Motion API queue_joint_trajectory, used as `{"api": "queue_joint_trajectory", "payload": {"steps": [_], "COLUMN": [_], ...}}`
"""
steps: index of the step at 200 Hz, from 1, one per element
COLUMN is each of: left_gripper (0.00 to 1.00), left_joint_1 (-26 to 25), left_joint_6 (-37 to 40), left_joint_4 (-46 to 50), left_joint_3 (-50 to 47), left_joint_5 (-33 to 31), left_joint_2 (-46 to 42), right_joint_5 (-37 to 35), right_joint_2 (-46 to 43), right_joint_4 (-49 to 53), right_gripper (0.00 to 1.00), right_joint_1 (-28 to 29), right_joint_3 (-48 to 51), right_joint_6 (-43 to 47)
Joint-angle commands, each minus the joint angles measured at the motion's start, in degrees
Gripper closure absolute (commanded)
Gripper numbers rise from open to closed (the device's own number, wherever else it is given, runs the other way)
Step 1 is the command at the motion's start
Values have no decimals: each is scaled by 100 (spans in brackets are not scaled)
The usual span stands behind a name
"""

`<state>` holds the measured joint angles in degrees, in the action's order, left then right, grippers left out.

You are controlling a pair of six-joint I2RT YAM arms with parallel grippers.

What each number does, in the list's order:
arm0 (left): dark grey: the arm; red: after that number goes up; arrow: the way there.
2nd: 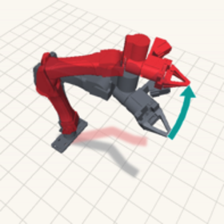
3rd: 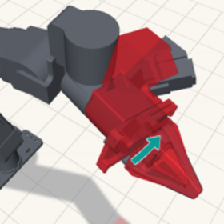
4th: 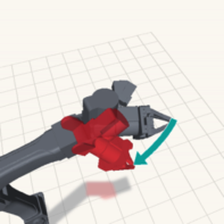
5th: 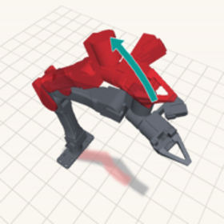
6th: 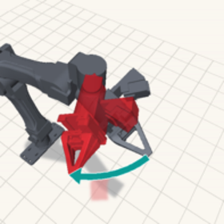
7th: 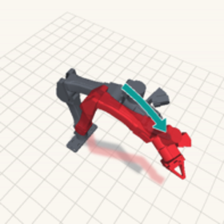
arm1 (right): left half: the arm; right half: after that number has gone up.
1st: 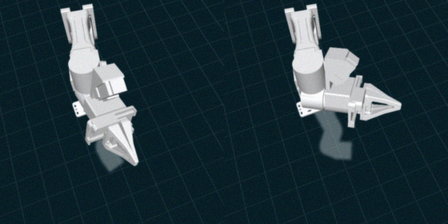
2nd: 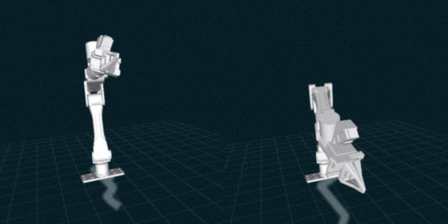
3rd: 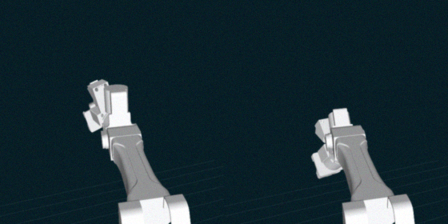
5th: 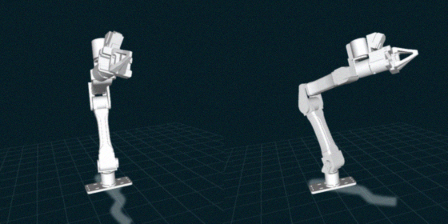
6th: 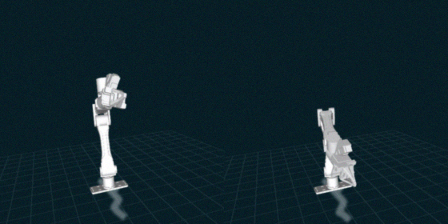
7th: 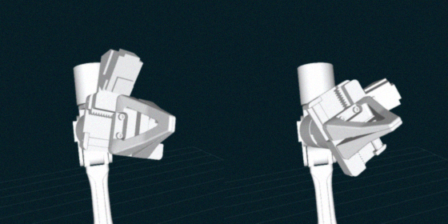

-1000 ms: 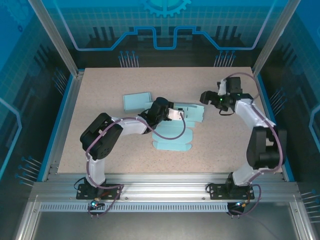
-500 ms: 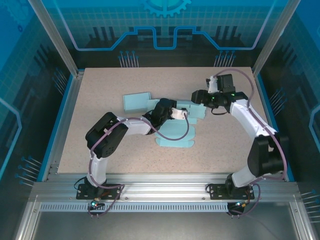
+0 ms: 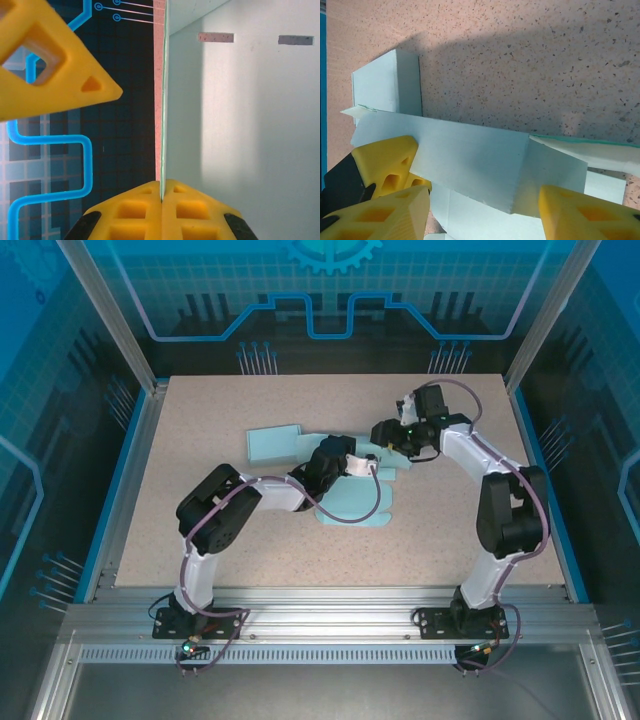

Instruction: Fold the paper box

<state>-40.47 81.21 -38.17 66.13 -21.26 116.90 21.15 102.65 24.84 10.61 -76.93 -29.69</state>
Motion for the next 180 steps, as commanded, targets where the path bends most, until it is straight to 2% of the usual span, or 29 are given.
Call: {"api": "queue_joint_trajectory", "payload": {"steps": [1, 25, 70, 85, 99, 114, 138, 180], "left_gripper": [100, 100, 100, 100, 100, 100, 100, 100], "left_joint_1": [-35, -36, -46, -40, -42, -40, -24, 34], "left_joint_6": [51, 31, -151, -213, -225, -189, -125, -69], "left_joint_4": [-237, -300, -417, -415, -436, -452, -471, -445], "left_joint_3": [45, 41, 20, -12, -45, -65, -58, -24], "left_joint_5": [-107, -92, -82, -52, -42, -54, -97, -140], "left_joint_2": [114, 131, 98, 74, 78, 117, 190, 219], "right_joint_5": [223, 421, 763, 789, 747, 645, 439, -105], "right_joint_2": [158, 214, 527, 546, 504, 453, 300, -335], "right_joint_4": [-124, -482, -832, -955, -981, -918, -655, -168], "right_gripper": [40, 41, 56, 65, 79, 86, 86, 65], "right_joint_1": [103, 118, 195, 228, 257, 250, 246, 118], "right_joint_3": [12, 73, -75, -56, -36, -15, -13, 263], "right_joint_6": [-192, -364, -588, -599, -565, -499, -300, 49]}}
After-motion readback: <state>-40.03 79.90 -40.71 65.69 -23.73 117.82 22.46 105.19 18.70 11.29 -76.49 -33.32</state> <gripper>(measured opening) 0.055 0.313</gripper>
